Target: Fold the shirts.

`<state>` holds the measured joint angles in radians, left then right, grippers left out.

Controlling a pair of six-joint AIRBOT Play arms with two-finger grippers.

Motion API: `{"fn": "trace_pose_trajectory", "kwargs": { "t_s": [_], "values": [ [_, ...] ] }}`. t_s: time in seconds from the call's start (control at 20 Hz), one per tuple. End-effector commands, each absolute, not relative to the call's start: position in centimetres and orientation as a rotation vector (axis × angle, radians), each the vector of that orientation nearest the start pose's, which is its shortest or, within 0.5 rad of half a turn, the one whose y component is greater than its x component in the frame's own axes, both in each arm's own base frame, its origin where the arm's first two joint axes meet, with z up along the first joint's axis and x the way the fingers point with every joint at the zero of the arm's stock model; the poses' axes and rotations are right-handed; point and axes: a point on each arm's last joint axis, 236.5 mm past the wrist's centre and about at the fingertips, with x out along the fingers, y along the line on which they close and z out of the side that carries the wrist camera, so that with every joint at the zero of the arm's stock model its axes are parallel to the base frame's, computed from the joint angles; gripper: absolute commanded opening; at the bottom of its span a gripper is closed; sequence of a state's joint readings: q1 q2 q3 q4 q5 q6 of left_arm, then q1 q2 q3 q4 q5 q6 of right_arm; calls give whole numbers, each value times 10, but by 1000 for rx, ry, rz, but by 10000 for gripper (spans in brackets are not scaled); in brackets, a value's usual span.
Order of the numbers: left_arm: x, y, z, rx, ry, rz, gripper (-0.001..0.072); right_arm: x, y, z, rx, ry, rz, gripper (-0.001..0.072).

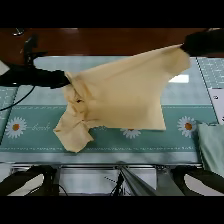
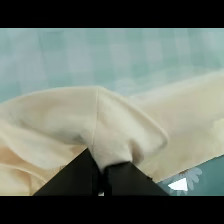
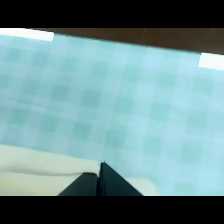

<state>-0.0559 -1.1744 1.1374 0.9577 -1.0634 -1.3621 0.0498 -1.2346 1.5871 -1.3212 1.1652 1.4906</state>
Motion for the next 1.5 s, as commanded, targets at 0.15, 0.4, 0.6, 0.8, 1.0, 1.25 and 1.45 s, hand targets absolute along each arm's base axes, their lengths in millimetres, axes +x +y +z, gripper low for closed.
{"fn": "trace_pose_trajectory", "kwargs": {
  "t_s": [0.15, 0.4, 0.6, 0.8, 1.0, 1.25, 1.45],
  "values": [
    [461, -165, 21, -433, 1041, -435, 21, 541, 105, 105, 392, 827, 262, 26],
    [453, -162, 4, -442, 1133, -452, 705, 550, 93, 61, 683, 940, 250, 629],
    [394, -81, 1, -327, 1421, -413, 705, 510, 29, 78, 648, 1026, 273, 623],
    [331, -12, -20, -471, 1543, -256, 705, 415, -68, 49, 483, 1288, 85, 620],
    [250, 0, -62, -642, 1663, -188, 703, 350, -74, 2, 660, 1299, -8, 620],
    [207, -4, -83, -763, 1665, -183, 704, 312, -13, -31, 786, 1323, 158, 620],
    [214, -31, -88, -875, 1541, -248, 704, 308, -4, -38, 820, 1321, 181, 620]
  ]
}}
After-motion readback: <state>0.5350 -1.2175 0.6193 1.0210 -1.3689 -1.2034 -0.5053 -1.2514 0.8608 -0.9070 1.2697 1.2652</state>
